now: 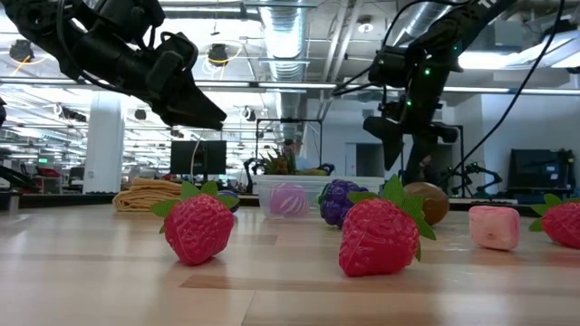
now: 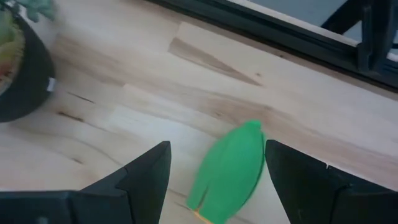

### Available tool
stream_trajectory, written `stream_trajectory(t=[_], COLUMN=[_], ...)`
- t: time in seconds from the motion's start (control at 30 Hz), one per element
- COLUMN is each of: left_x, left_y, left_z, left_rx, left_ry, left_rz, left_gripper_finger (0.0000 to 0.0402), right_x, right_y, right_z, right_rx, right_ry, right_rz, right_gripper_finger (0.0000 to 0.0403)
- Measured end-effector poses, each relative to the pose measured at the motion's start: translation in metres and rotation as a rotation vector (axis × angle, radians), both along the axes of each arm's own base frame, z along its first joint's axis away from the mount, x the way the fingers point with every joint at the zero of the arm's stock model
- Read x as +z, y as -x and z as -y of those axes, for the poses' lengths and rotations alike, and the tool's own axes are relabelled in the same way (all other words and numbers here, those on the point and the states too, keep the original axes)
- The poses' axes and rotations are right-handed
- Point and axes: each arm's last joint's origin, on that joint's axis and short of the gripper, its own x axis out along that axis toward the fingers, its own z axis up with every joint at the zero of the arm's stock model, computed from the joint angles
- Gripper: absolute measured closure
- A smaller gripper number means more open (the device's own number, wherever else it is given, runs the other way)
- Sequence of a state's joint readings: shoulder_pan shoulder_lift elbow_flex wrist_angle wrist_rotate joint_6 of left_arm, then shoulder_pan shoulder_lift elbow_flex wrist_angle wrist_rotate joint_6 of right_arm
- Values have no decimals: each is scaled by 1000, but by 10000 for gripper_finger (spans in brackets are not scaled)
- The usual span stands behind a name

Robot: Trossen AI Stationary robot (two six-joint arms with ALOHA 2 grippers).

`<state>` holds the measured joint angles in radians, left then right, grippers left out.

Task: Pick and placing Produce into tupperware
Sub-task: Put the green corn into the transparent container

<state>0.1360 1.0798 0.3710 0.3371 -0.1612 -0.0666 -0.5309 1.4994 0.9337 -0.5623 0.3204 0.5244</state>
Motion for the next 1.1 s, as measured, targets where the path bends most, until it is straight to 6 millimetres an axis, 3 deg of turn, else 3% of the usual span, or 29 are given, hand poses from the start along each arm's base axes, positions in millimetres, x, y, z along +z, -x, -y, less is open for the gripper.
stream_trajectory(t=[0.27,0.6,1.1], left_x=[-1,-1,-5], left_y=[0,0,2], left_z=[0,0,0], left_rx=[3,3,6], left_ry=[6,5,12], left_rz=[-11,-10,-53], left_gripper_finger=[118,118,118], right_x=[-10,-17,-66], right_y=[11,6,-4], right_z=[1,2,11], right_rx=[-75,-123,-132], right_ry=[21,-10,-86], right_rz=[-65,-25,-158], right_gripper_finger=[147,147,147])
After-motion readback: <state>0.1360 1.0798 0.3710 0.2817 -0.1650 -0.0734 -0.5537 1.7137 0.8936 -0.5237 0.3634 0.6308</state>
